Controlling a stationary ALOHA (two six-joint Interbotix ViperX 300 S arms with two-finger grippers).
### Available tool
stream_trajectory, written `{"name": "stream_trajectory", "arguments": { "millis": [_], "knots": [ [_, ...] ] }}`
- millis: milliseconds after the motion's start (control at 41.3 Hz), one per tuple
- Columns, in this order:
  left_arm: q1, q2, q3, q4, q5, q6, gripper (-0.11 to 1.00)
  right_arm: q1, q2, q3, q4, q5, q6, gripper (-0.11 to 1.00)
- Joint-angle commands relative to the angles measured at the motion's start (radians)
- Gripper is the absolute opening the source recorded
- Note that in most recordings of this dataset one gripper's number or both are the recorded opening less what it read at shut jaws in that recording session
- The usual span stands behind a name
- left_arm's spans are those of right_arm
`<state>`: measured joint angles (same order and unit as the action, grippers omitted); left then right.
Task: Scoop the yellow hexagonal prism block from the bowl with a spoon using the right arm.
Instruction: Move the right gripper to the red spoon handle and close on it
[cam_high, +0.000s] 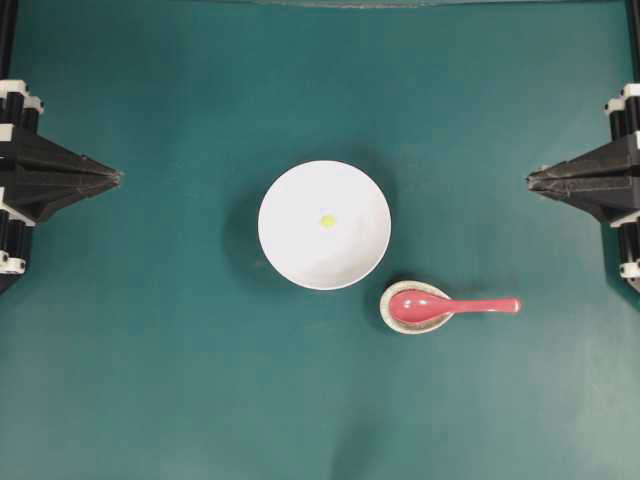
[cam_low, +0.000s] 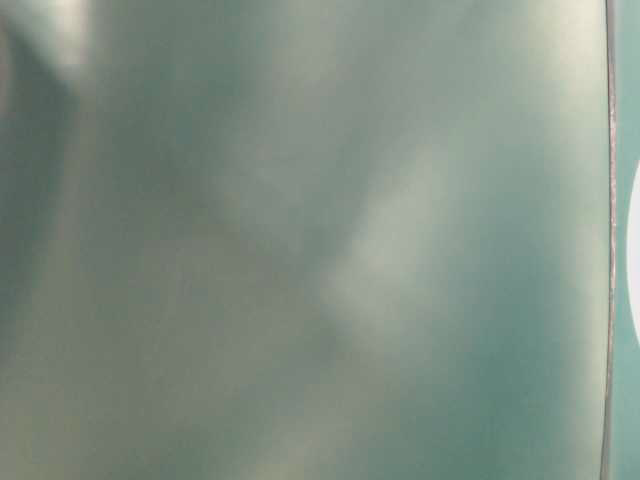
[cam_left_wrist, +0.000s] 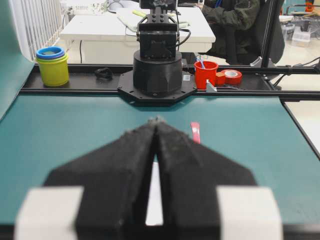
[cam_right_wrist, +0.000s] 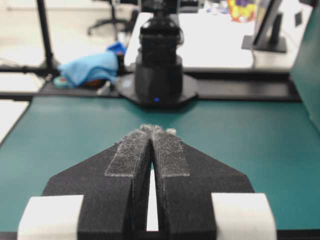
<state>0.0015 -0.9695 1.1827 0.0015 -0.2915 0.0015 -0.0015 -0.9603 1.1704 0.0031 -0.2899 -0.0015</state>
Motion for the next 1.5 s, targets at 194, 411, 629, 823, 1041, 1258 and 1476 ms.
{"name": "stream_trajectory", "arguments": {
  "millis": [194, 411, 629, 823, 1041, 1258, 1476],
  "knots": [
    [0.028, 0.052, -0.040, 0.011, 0.034, -0.008, 0.00, -0.003, 0.049, -0.018, 0.008, 0.060, 0.023, 0.00],
    [0.028, 0.051, -0.040, 0.011, 0.032, -0.008, 0.00, 0.037, 0.052, -0.017, 0.008, 0.063, 0.025, 0.00],
    [0.028, 0.051, -0.038, 0.011, 0.032, -0.005, 0.00, 0.097, 0.095, -0.009, 0.014, 0.063, 0.029, 0.18],
    [0.028, 0.052, -0.037, 0.012, 0.041, -0.003, 0.00, 0.112, 0.170, 0.002, 0.031, 0.054, 0.046, 0.51],
    [0.028, 0.052, -0.037, 0.011, 0.051, -0.003, 0.00, 0.146, 0.282, 0.018, 0.060, -0.028, 0.046, 0.51],
    [0.028, 0.052, -0.037, 0.012, 0.051, -0.003, 0.00, 0.183, 0.403, 0.061, 0.135, -0.176, 0.046, 0.51],
    [0.028, 0.052, -0.037, 0.012, 0.051, -0.003, 0.00, 0.247, 0.499, 0.110, 0.229, -0.334, 0.046, 0.51]
  ]
}}
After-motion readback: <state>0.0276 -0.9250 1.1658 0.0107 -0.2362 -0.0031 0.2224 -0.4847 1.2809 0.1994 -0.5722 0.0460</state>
